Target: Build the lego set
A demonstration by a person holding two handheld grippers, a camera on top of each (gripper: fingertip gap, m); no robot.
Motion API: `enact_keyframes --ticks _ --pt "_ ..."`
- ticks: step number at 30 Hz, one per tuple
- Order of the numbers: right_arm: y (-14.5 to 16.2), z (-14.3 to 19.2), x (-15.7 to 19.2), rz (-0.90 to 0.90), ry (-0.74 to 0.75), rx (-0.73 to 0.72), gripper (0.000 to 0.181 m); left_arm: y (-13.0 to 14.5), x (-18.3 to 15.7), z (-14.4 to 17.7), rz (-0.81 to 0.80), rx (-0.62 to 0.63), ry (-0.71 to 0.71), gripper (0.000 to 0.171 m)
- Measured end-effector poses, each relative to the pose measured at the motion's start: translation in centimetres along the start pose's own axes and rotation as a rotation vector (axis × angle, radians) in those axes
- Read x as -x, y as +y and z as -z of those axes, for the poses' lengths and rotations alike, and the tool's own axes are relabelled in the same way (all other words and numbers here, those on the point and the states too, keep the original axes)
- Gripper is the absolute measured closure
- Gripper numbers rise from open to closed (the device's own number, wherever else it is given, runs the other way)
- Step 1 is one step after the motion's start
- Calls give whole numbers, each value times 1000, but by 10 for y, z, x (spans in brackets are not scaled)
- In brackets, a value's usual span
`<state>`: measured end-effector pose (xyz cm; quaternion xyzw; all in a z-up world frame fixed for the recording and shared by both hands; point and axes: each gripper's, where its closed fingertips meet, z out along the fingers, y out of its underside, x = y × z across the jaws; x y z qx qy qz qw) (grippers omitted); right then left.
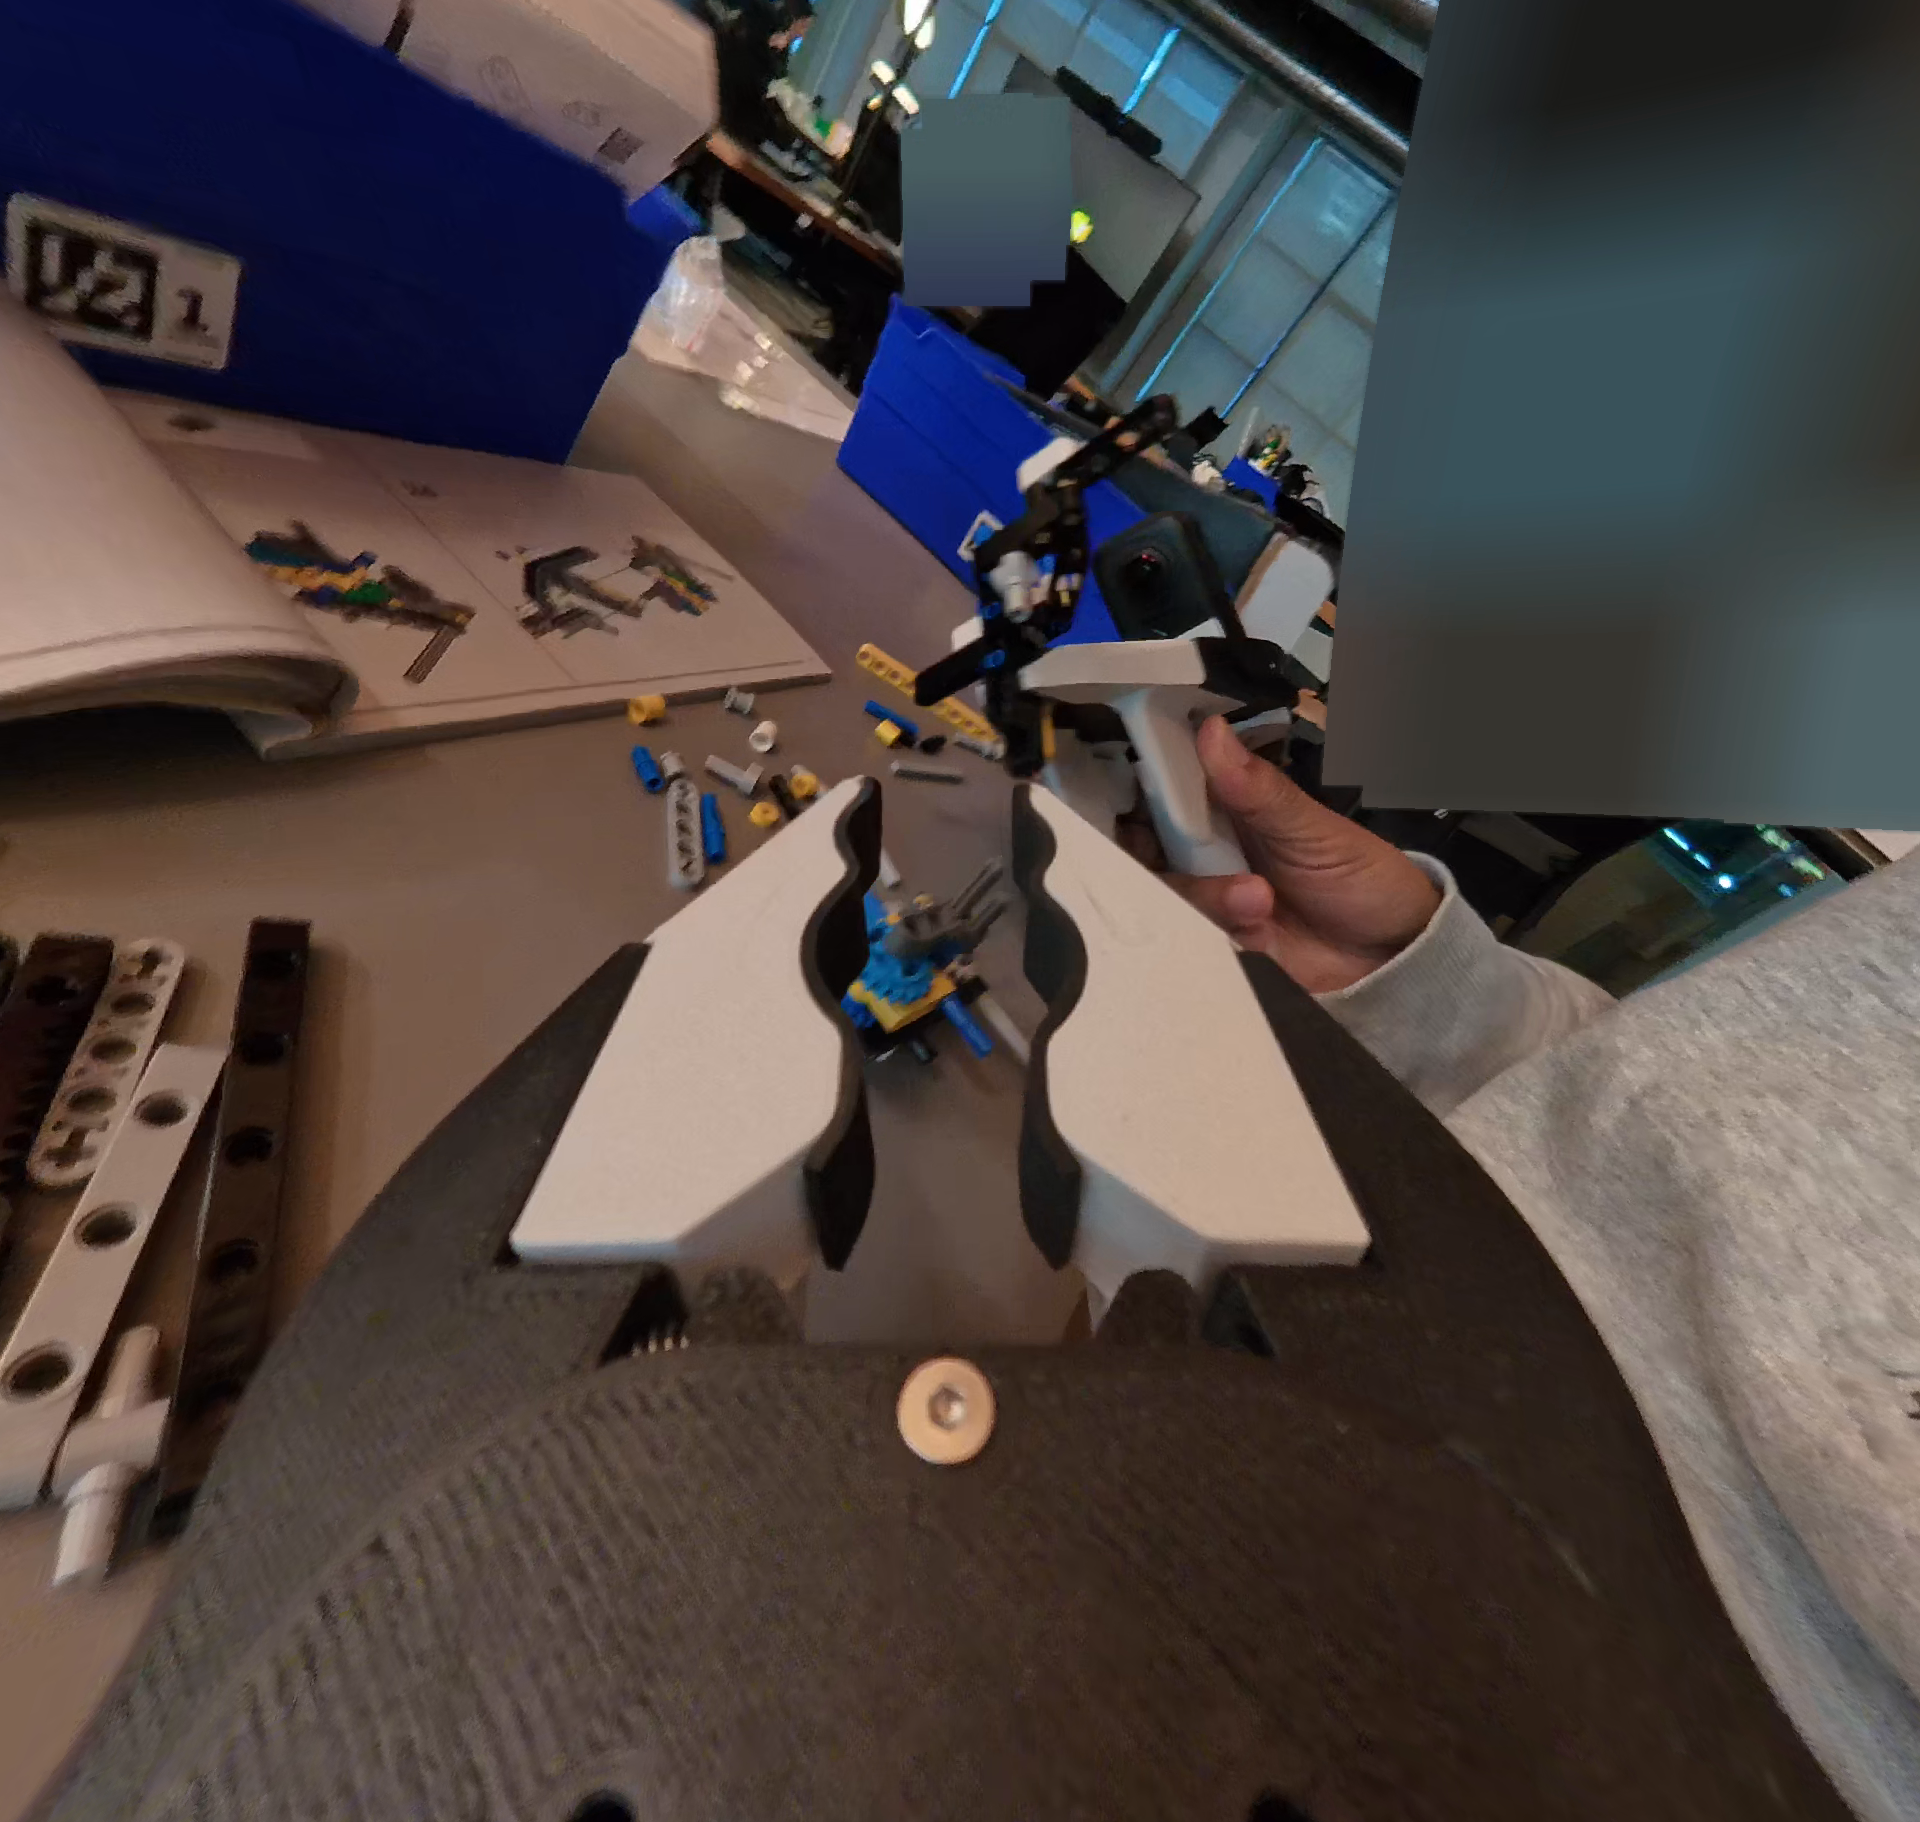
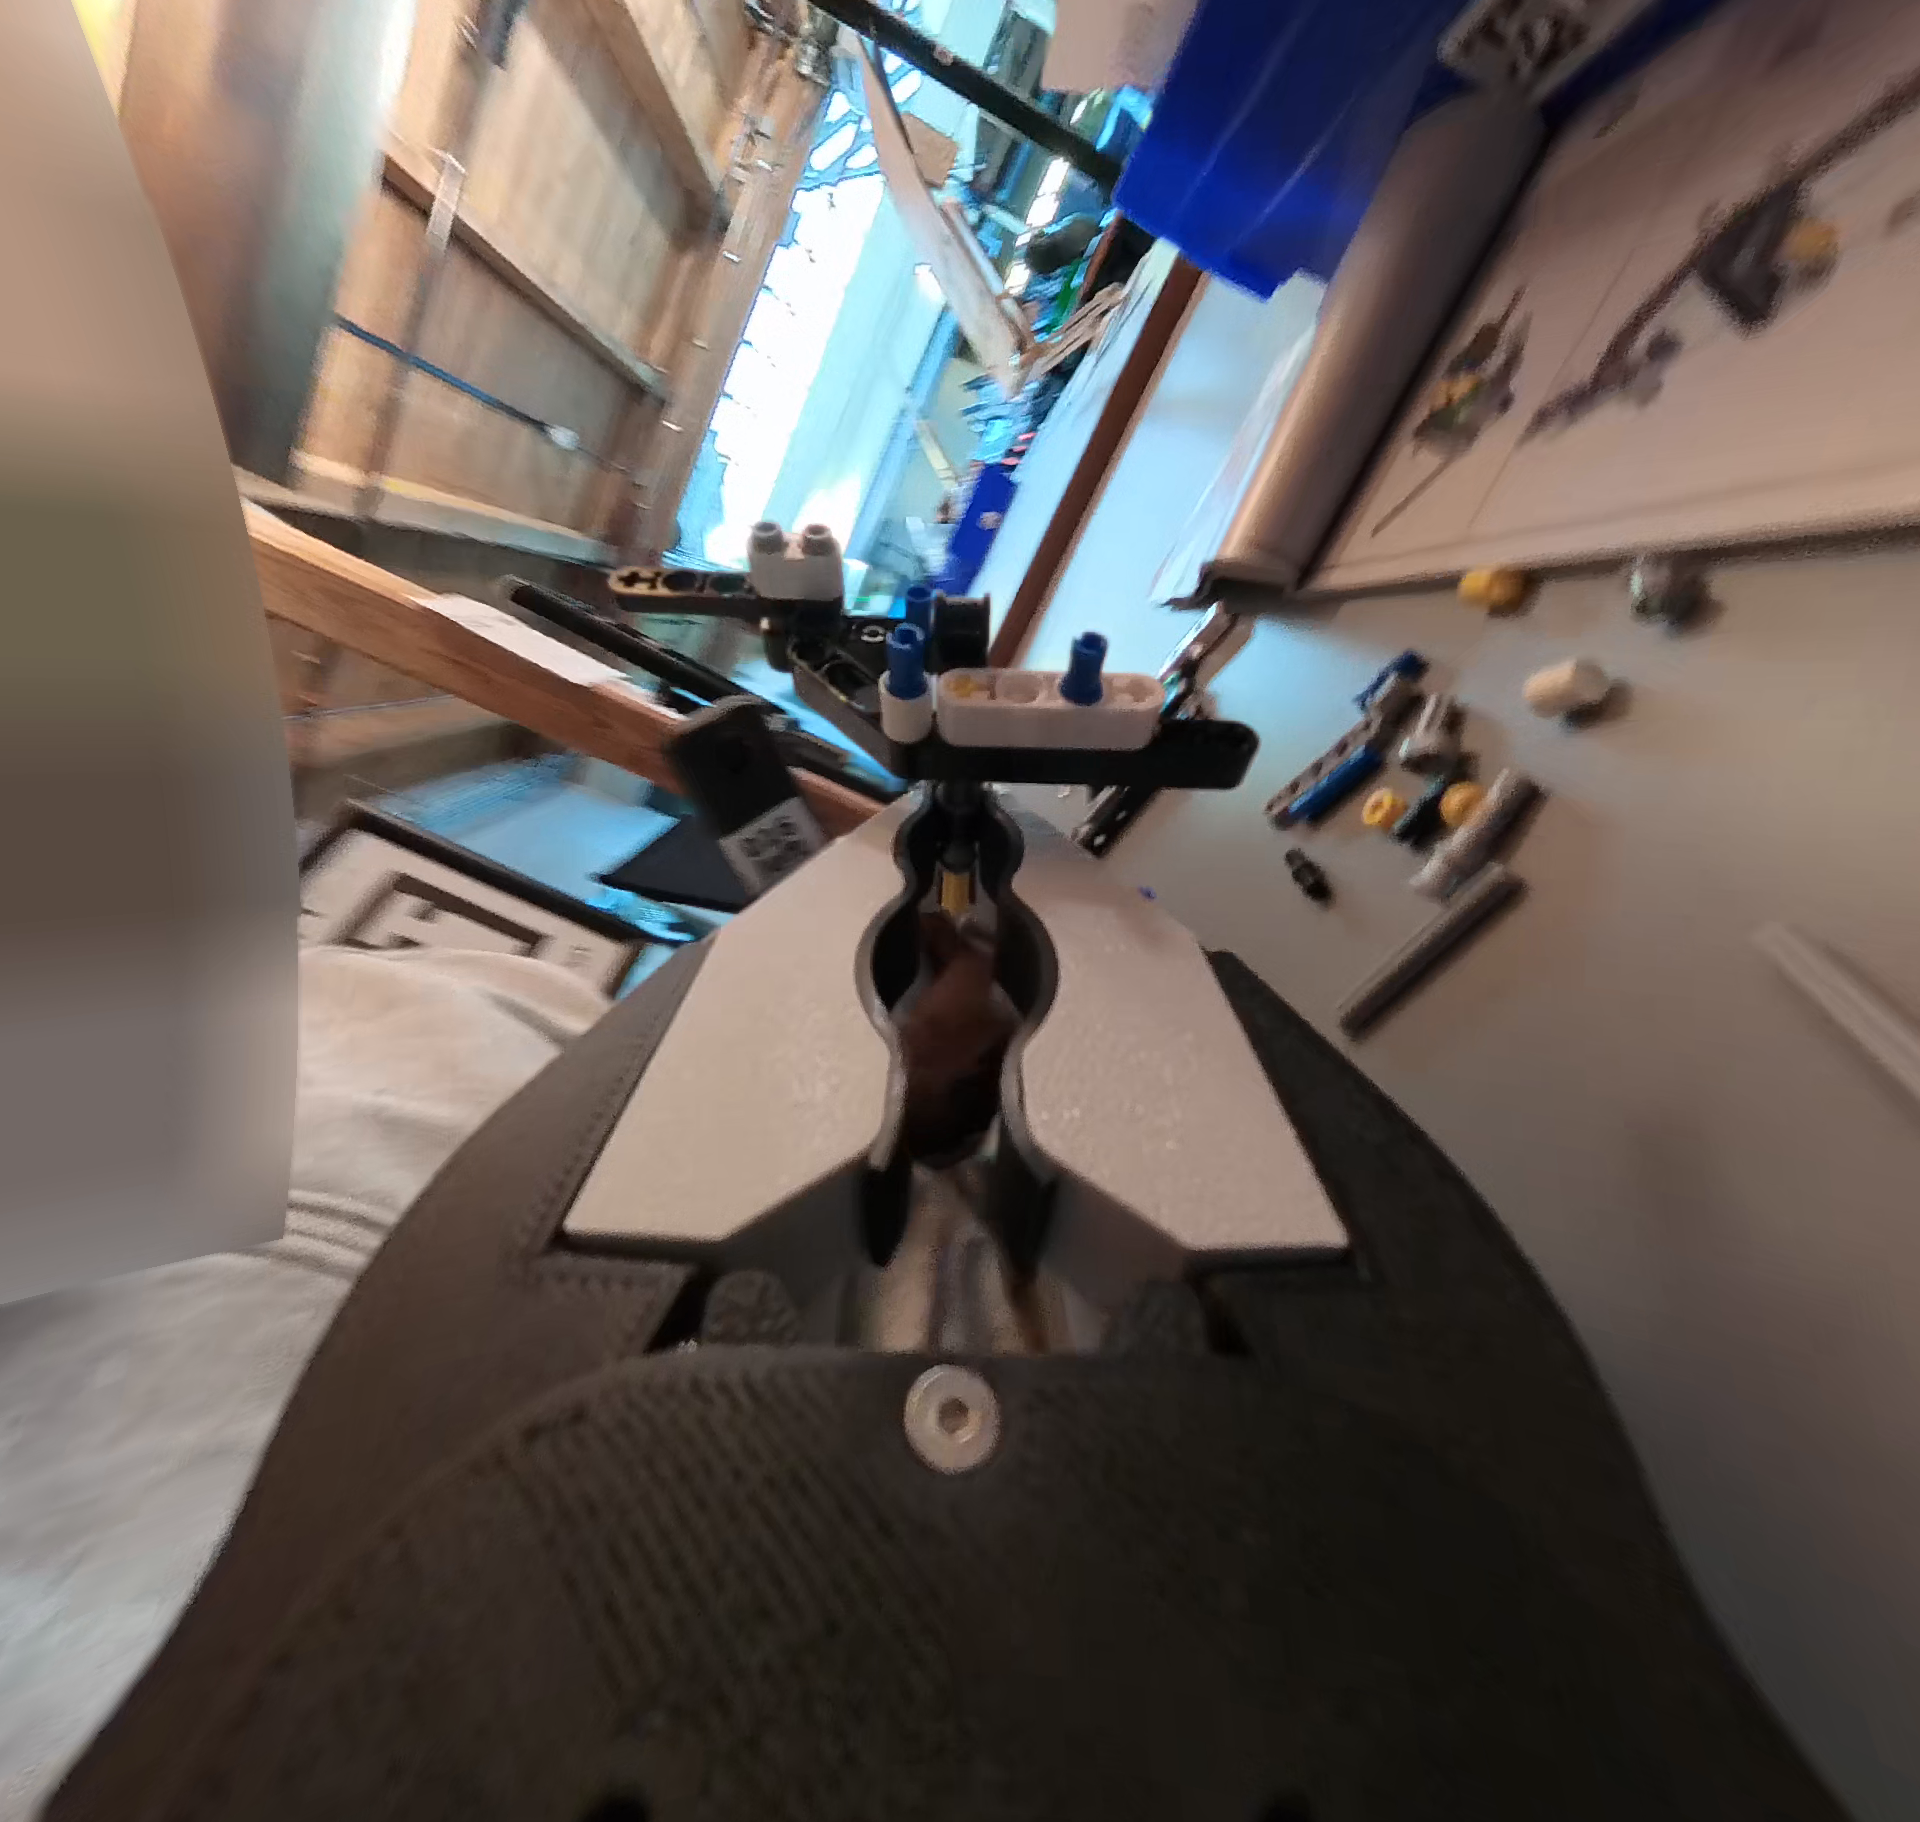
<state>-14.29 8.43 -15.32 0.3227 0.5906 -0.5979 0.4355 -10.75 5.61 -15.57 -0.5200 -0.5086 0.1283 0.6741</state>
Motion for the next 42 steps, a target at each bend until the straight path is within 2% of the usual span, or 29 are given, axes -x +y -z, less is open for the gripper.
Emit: enact_keyframes --ticks 4,7,10,15,27,32,38,42 --pt "-2 -7 18 68 -34 -30 176 -4 -16 -6 -135 17 -3 146" --pt "-6 -12 31 16 -100 -94 176 -6 -29 -12 -245 29 -12 144" --pt "-1 -19 34 -28 -105 -109 176 -10 -33 -13 -331 14 -62 148" --pt "7 -26 37 -55 -83 -114 176 -13 -34 -10 -398 2 -117 167" --pt "19 -24 50 -74 -95 -92 176 -9 -46 1 -614 -5 -183 167" --pt "22 -23 52 -81 -102 -90 176 -7 -48 4 -654 -6 -190 168" --pt "21 -19 47 -93 -87 -97 175 -8 -49 4 -682 -32 -207 138" --pt "27 -23 48 -94 -85 -74 175 -7 -45 3 -679 -25 -227 136"
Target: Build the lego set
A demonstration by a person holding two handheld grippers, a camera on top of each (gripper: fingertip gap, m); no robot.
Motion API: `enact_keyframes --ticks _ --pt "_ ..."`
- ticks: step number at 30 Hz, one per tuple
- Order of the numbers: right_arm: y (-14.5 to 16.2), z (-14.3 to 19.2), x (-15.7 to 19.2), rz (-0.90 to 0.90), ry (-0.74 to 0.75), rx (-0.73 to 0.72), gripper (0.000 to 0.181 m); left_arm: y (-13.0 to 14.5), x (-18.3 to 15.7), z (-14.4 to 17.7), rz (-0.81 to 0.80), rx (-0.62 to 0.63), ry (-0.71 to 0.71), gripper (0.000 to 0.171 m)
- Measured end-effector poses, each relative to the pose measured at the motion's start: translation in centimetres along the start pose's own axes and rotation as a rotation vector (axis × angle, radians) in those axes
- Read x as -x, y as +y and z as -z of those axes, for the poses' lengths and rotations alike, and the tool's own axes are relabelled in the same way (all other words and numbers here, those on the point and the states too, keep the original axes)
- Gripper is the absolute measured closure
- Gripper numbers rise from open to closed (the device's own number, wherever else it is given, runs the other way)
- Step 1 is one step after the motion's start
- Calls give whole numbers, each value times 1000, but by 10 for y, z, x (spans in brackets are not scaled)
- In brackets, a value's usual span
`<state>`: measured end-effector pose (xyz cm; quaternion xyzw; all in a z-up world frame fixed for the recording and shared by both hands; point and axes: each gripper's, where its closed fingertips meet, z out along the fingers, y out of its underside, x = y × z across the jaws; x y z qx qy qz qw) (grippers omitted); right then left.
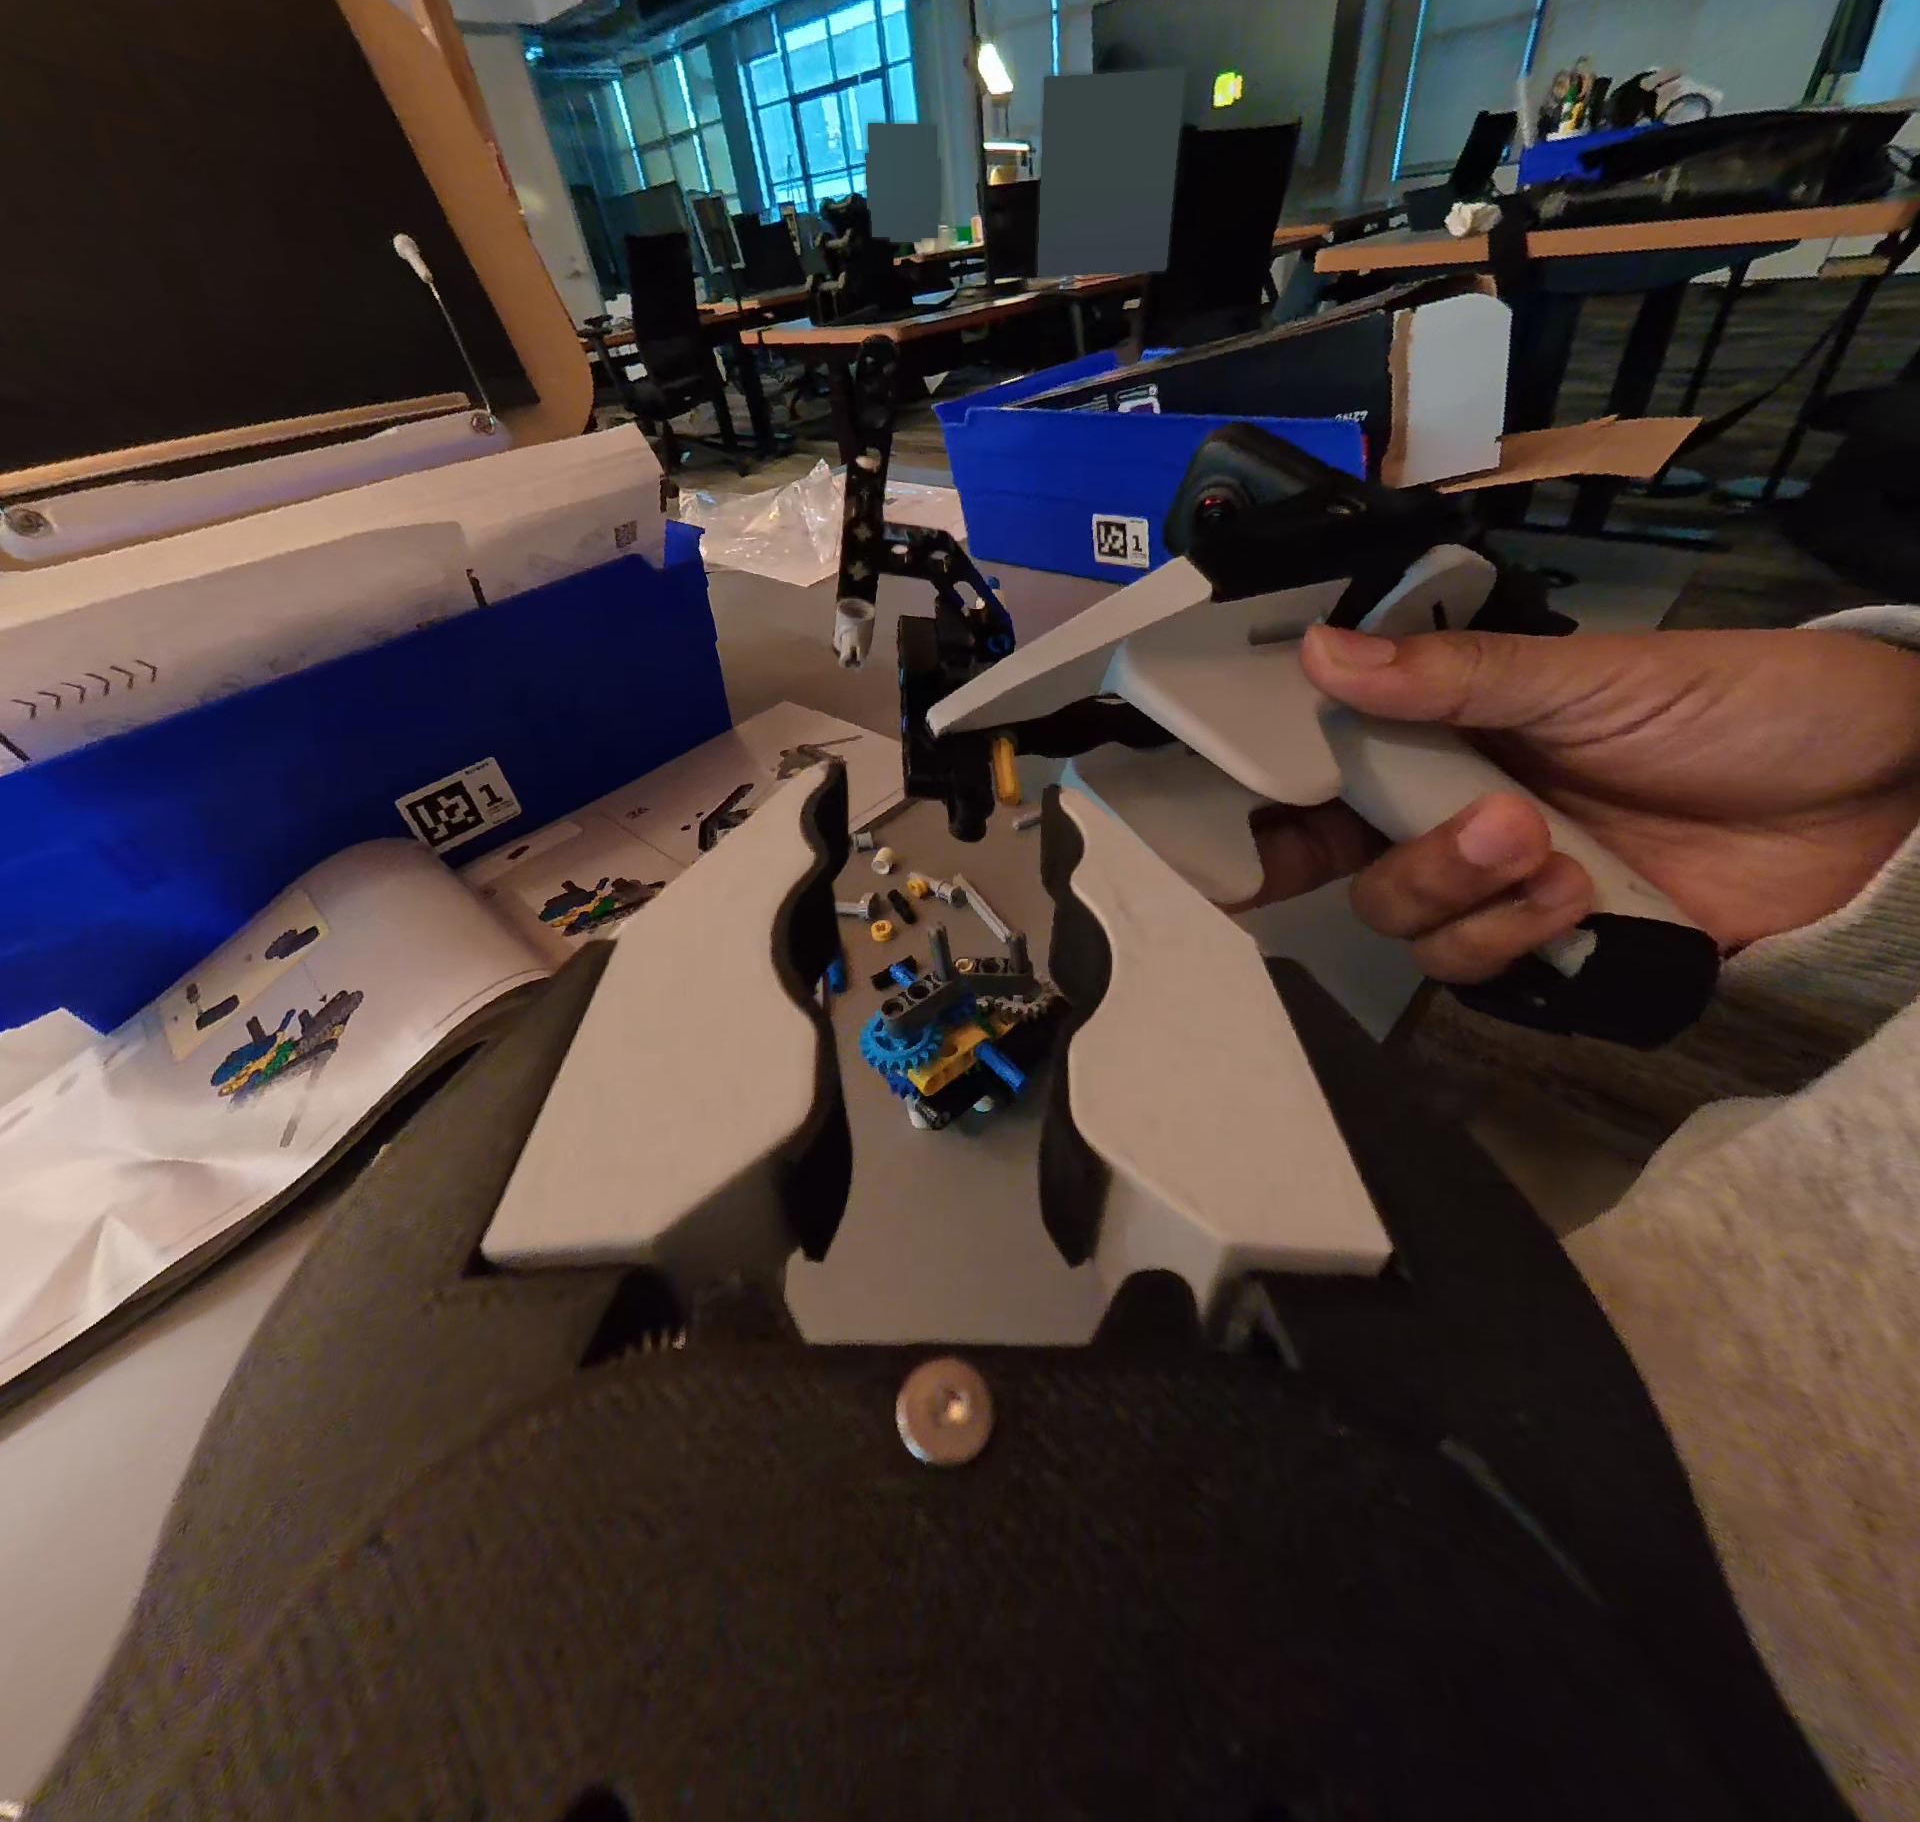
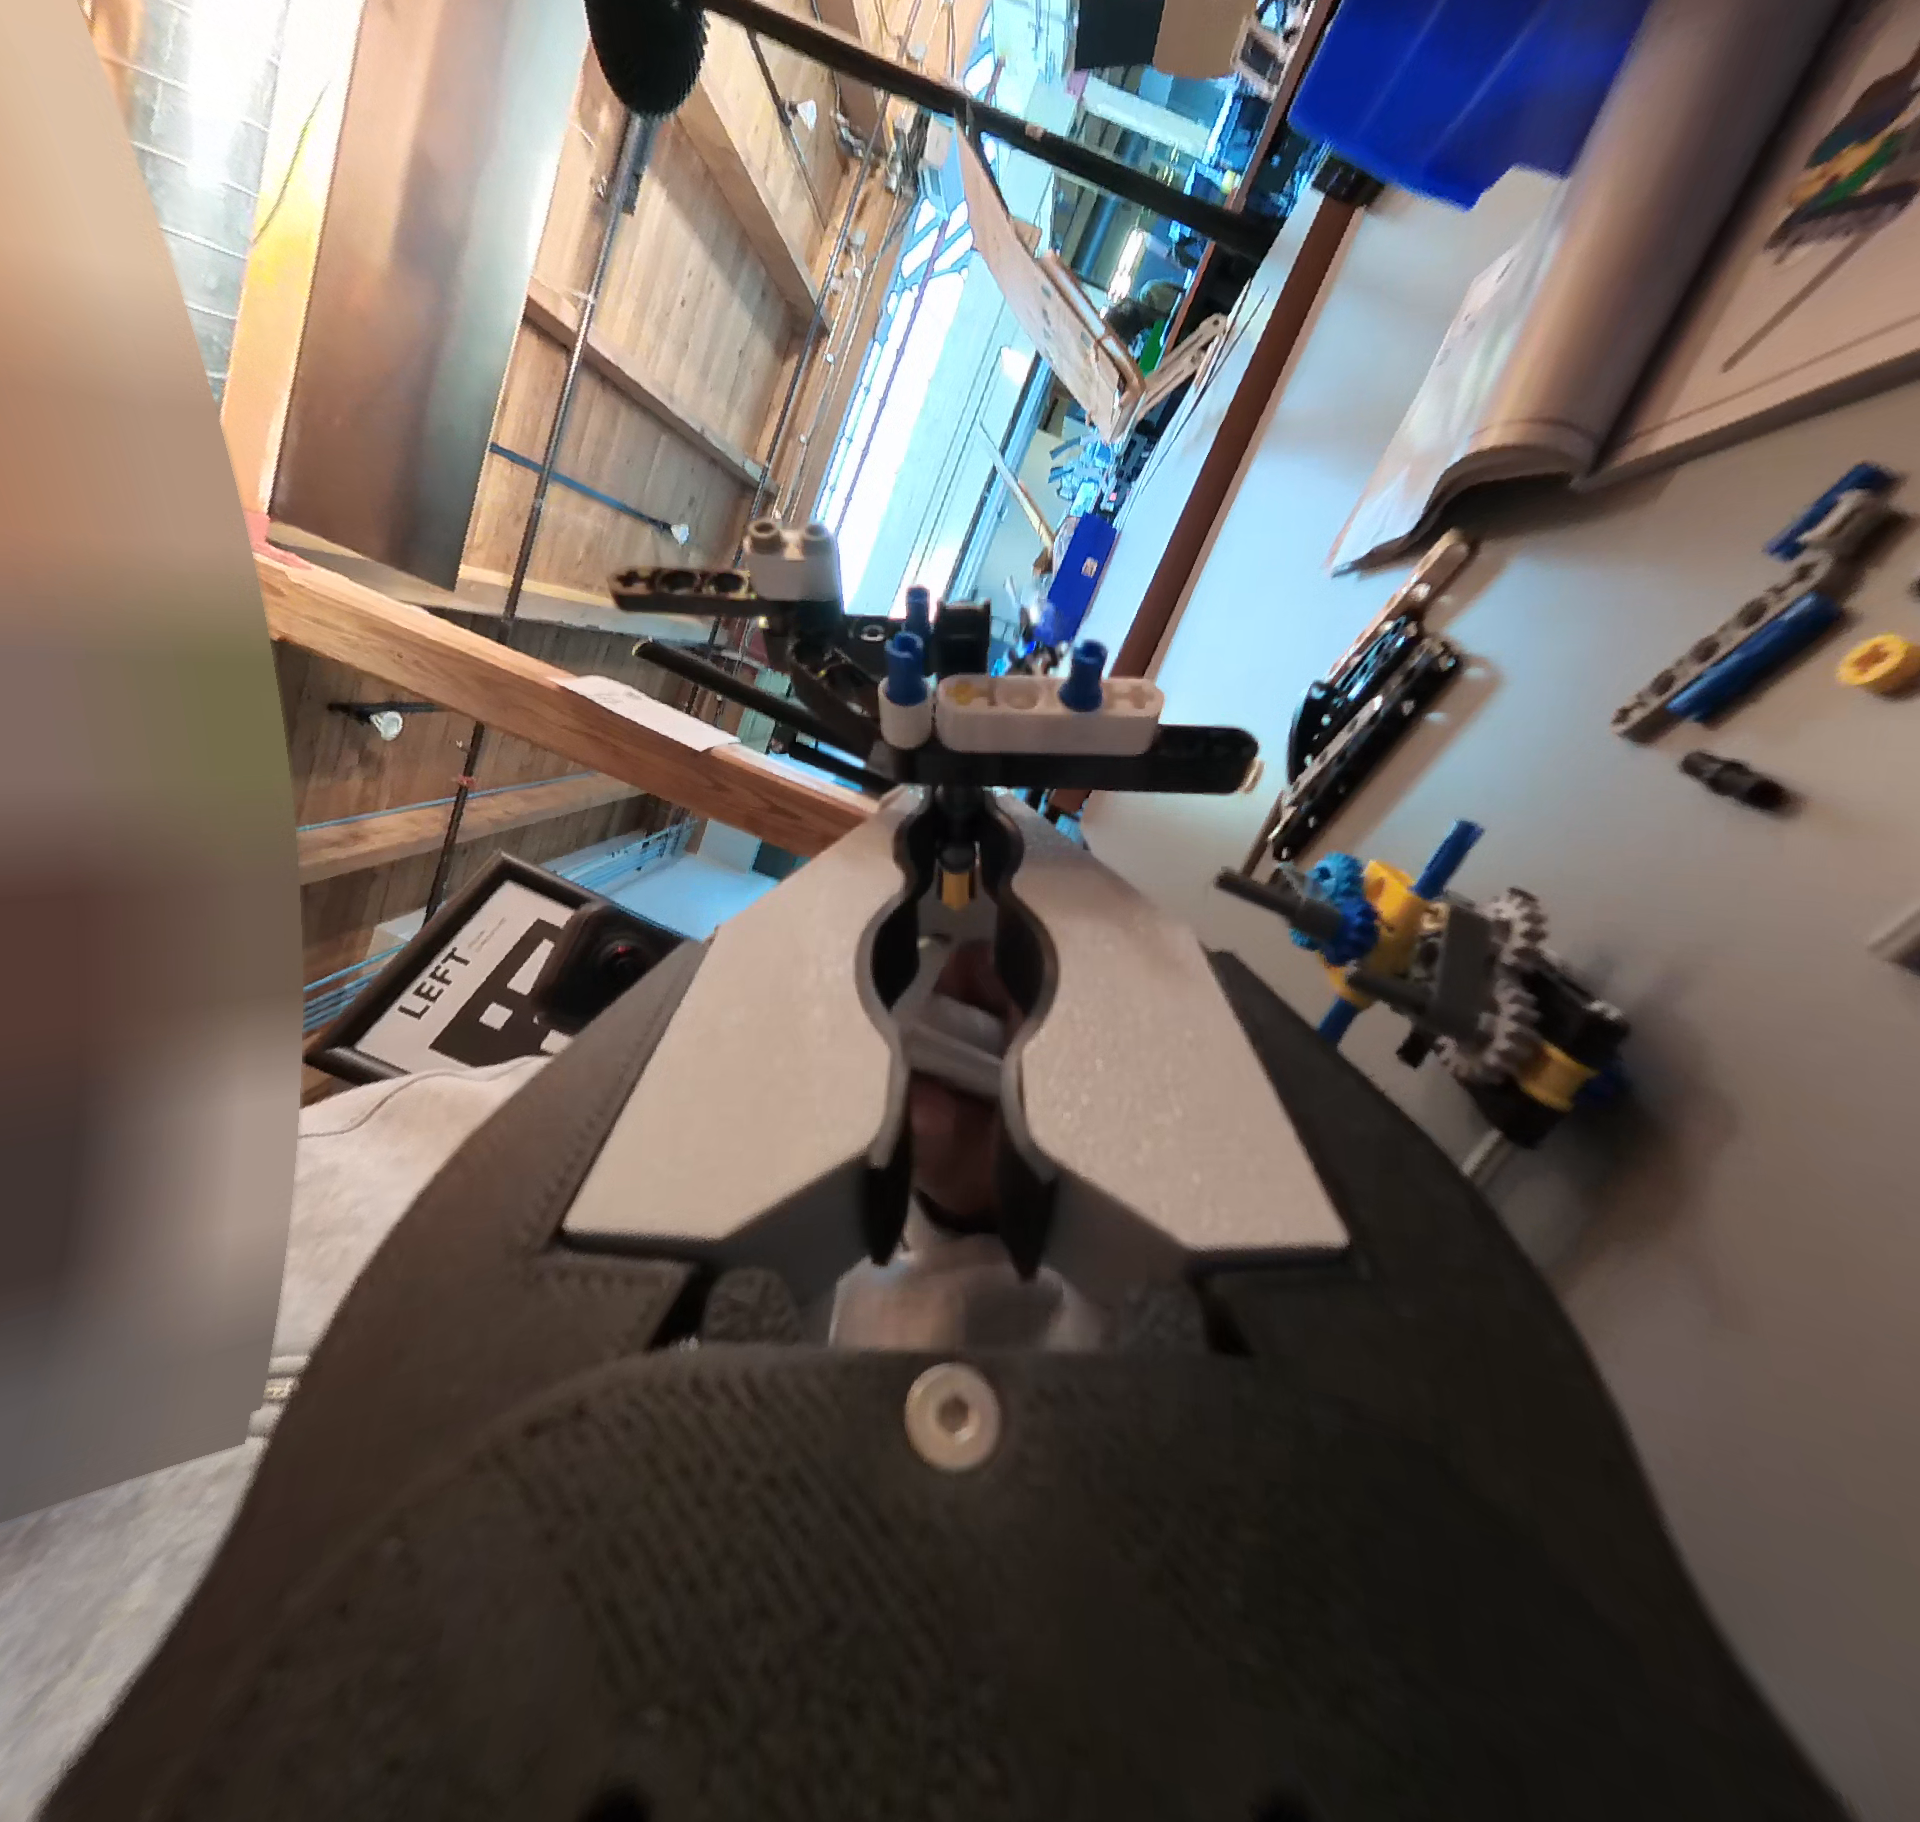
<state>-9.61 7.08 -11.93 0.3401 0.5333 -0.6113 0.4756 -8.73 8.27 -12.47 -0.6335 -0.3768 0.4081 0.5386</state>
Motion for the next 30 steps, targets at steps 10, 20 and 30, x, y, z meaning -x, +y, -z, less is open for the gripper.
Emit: enact_keyframes --ticks 10,20,30 --pt "8 -4 -2 10 12 38 176 6 0 -2 39 19 26 145" --pt "10 -4 0 -8 -11 56 174 3 -3 1 34 0 49 150" --pt "10 -3 -1 9 -1 63 171 0 -1 3 63 -22 58 150"
